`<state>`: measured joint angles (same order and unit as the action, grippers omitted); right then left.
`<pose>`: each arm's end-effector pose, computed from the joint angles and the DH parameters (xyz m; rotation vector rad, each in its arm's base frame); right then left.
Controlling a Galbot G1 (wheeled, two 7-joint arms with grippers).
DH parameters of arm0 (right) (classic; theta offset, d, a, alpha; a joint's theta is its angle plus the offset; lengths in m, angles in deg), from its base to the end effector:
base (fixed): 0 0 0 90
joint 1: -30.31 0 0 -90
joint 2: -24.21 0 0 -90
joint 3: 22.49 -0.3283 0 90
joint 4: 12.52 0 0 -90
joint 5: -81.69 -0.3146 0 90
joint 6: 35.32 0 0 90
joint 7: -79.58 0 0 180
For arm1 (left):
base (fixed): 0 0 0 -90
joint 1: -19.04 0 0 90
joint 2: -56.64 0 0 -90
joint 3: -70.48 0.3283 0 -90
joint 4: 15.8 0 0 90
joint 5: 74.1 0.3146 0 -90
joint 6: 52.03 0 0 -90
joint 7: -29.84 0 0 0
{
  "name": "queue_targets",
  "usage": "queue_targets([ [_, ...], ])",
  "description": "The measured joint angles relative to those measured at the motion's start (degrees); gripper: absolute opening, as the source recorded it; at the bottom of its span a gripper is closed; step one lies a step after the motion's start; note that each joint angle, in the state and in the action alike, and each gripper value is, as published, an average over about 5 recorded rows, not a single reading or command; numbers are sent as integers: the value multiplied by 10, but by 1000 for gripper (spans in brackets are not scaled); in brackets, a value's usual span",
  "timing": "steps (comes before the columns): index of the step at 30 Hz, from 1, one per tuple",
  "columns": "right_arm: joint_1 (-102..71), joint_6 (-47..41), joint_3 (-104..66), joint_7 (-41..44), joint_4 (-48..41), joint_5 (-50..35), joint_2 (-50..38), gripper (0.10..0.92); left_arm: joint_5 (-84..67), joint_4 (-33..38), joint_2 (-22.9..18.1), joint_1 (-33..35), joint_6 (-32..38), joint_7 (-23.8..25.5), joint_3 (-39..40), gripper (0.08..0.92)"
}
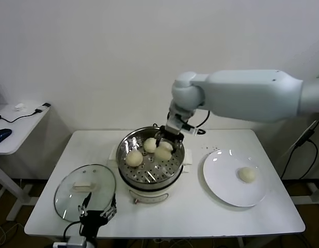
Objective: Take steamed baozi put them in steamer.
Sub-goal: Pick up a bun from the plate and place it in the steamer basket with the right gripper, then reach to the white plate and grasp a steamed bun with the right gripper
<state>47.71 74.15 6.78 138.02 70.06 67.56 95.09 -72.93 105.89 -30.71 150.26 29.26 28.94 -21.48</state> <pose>0.4633 0.1363 -0.0147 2.1584 -0.4722 2.1750 0.0942 0.0167 -0.2985 0.0283 -2.8224 -0.1148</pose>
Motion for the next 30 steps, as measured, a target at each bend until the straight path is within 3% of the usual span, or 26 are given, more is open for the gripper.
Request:
queue_targets([
  [13,-97,73,-14,1,-73,61,79,597,-6,-6,0,-1,1,-1,-5,823],
  [16,-111,85,-17,-1,-92,68,89,628,-7,-7,0,-2,1,-1,-5,823],
  [23,-118,111,-25,0,-119,65,97,802,-7,-9,1,-2,2,-2,-4,823],
  [30,-90,123,-26,16,-128,30,81,822,-5,-9,1,1,3,-2,0,823],
])
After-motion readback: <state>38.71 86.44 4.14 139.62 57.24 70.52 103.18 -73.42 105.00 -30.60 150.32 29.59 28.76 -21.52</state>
